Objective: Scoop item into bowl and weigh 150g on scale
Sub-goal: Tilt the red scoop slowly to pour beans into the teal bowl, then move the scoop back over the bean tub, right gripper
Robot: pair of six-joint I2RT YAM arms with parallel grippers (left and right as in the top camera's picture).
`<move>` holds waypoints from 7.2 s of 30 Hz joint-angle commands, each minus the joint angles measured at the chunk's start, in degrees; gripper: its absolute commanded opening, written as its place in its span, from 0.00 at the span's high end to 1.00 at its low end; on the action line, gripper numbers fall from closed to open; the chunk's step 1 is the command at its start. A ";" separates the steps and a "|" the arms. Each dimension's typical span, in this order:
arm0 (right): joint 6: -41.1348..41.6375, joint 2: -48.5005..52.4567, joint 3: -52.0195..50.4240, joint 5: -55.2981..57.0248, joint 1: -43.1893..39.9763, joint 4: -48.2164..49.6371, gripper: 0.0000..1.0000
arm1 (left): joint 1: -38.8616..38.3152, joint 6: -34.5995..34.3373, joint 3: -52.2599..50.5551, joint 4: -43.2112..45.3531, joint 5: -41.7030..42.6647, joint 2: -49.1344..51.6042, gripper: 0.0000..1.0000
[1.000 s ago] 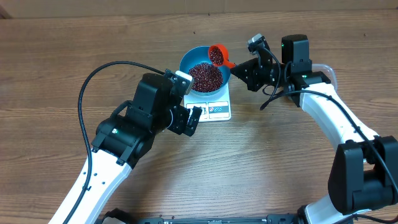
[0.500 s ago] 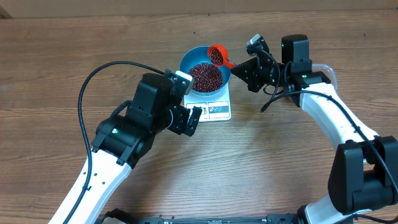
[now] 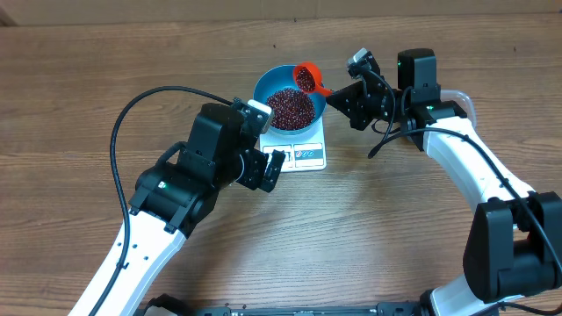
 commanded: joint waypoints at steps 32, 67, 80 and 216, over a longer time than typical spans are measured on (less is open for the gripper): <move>-3.30 0.07 -0.22 -0.07 0.31 0.24 0.96 | 0.31 1.27 -0.57 0.00 0.46 0.24 0.00; -4.96 0.07 -0.33 0.74 0.68 -1.11 0.96 | 0.31 1.27 -0.57 0.00 0.46 0.24 0.01; -7.63 0.07 -0.33 0.61 0.83 -1.86 0.96 | 0.31 1.27 -0.57 0.00 0.48 0.24 0.00; 11.74 0.07 -0.33 6.86 3.04 -3.50 0.96 | 0.31 1.27 -0.57 0.00 0.46 0.24 0.00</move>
